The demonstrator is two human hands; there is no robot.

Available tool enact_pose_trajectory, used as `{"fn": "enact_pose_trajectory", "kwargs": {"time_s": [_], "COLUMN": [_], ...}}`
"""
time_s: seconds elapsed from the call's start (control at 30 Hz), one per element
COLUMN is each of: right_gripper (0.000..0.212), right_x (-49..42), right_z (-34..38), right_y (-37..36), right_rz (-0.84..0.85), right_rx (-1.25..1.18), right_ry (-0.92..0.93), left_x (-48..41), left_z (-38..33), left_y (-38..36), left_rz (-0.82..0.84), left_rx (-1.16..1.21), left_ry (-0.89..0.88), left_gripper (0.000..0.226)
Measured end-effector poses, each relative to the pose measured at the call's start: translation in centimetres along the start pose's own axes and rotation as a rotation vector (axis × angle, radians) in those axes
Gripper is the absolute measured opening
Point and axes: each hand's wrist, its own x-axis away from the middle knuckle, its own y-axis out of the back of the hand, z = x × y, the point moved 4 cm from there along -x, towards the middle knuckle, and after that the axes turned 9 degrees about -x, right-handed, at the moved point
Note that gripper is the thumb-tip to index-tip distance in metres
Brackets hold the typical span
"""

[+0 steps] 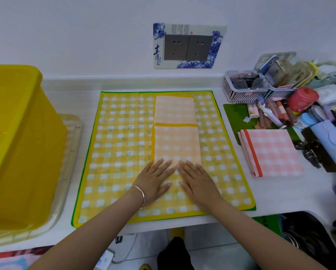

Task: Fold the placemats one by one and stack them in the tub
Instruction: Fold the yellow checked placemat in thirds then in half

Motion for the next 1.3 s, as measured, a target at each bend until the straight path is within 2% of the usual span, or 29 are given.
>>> {"fn": "enact_pose_trajectory", "kwargs": {"time_s": [0.17,0.33,0.47,0.63,0.73,0.83,0.9,0.97,1.13,1.17,1.23,1.3], "right_gripper": [0.055,0.054,0.055,0.044,0.037,0.065,0.076,0.075,0.066,0.065,0.063,0.047], "right_x": [0.2,1.9,2.3,0.9,-1.2,-2.6,-2.6,-2.1,0.8,1.4,2.5,3.4], "right_z": [-1.1,-3.3,-4.1,-3.4,-2.5,-2.6,-2.8,-2.7,-1.6,-1.4,-1.4,-1.3], "right_y": [0.3,0.6,1.1,2.9,3.7,3.3,3.2,3.3,4.6,4.9,5.0,4.7], "right_rz": [0.042,0.042,0.025,-0.148,-0.206,-0.170,-0.163,-0.202,-0.280,-0.278,-0.271,-0.274], "right_rx": [0.045,-0.020,-0.061,-0.062,-0.002,0.058,0.086,0.085,0.013,0.010,0.017,0.034], "right_ry": [0.014,-0.018,-0.003,-0.001,0.039,0.017,-0.009,0.015,0.212,0.246,0.321,0.441], "left_x": [0.2,2.4,3.0,2.6,2.3,2.1,2.2,2.3,2.9,2.8,2.4,2.1], "left_z": [0.7,4.1,5.0,4.2,4.2,4.1,4.0,4.0,4.6,4.6,4.4,4.2], "left_y": [0.3,-0.3,-0.4,0.1,0.7,1.0,1.3,1.5,2.0,2.1,2.5,2.7], "left_rz": [0.005,0.007,0.065,0.059,0.096,0.111,0.086,0.035,-0.096,-0.103,-0.084,-0.074], "left_rx": [0.007,0.003,0.048,0.196,0.199,0.173,0.194,0.208,0.164,0.112,0.002,-0.093], "left_ry": [-0.012,0.019,0.004,0.058,0.104,0.105,0.104,0.092,0.005,-0.030,-0.093,-0.122], "left_gripper": [0.060,0.055,0.062,0.085,0.084,0.084,0.082,0.077,0.061,0.064,0.089,0.113]}}
